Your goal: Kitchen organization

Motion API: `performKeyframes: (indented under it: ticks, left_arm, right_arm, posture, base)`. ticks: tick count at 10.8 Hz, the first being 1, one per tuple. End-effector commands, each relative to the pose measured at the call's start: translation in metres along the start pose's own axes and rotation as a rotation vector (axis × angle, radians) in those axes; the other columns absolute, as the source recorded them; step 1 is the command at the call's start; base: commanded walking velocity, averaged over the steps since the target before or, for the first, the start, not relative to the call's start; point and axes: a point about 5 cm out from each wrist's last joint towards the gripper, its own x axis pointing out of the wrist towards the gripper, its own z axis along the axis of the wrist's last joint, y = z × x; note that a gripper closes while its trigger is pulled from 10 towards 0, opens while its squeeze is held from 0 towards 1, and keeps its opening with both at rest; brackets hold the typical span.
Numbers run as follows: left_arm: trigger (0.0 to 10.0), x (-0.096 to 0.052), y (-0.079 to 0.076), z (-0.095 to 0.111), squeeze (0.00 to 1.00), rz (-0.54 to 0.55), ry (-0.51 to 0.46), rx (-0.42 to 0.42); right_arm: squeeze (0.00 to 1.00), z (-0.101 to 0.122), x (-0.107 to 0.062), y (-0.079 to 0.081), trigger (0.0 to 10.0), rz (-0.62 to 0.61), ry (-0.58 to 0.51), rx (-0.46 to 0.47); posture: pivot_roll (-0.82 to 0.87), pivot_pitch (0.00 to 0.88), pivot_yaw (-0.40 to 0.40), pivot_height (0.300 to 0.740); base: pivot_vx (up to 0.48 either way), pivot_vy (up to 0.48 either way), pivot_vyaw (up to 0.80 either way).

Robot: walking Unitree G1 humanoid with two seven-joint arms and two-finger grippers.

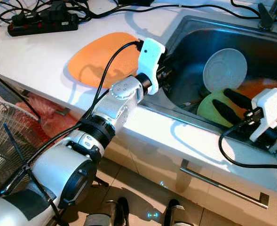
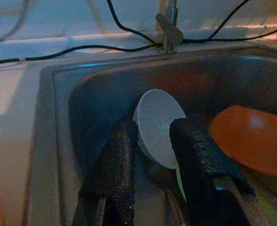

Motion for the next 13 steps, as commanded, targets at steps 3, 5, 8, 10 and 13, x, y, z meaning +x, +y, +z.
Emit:
performKeyframes:
  ticks: [3, 5, 8, 10, 13]
  left_arm:
    - [10.0, 0.005, -0.004, 0.029, 0.00, 0.013, -0.138, -0.006]
    - [10.0, -0.018, 0.048, 0.060, 0.00, 0.172, -0.219, 0.043]
    - [10.0, -0.079, 0.112, 0.061, 1.00, 0.390, -0.190, 0.123]
    - [10.0, -0.120, 0.134, 0.055, 1.00, 0.524, -0.165, 0.111]
    - [10.0, -0.159, 0.142, 0.057, 1.00, 0.660, -0.184, 0.032]
  right_arm:
    - [0.00, -0.008, 0.008, 0.009, 10.0, 0.037, 0.009, 0.040]
    - [0.00, -0.007, 0.018, 0.014, 10.0, 0.065, -0.012, 0.052]
    - [0.00, -0.006, 0.036, 0.023, 10.0, 0.123, -0.048, 0.079]
    - [0.00, -0.008, 0.046, 0.029, 10.0, 0.160, -0.061, 0.099]
    - [0.00, -0.009, 0.058, 0.034, 10.0, 0.203, -0.068, 0.112]
  posture:
    - [-0.05, 0.209, 0.117, 0.740]
    - [-0.02, 0.206, 0.107, 0.740]
    - [0.02, 0.206, 0.083, 0.740]
    - [0.05, 0.208, 0.062, 0.740]
    - [0.08, 0.210, 0.039, 0.740]
  base:
    - [0.000, 0.000, 0.00]
    - [0.000, 0.000, 0.00]
    - [0.000, 0.000, 0.00]
    - [0.000, 0.000, 0.00]
    - [0.000, 0.000, 0.00]
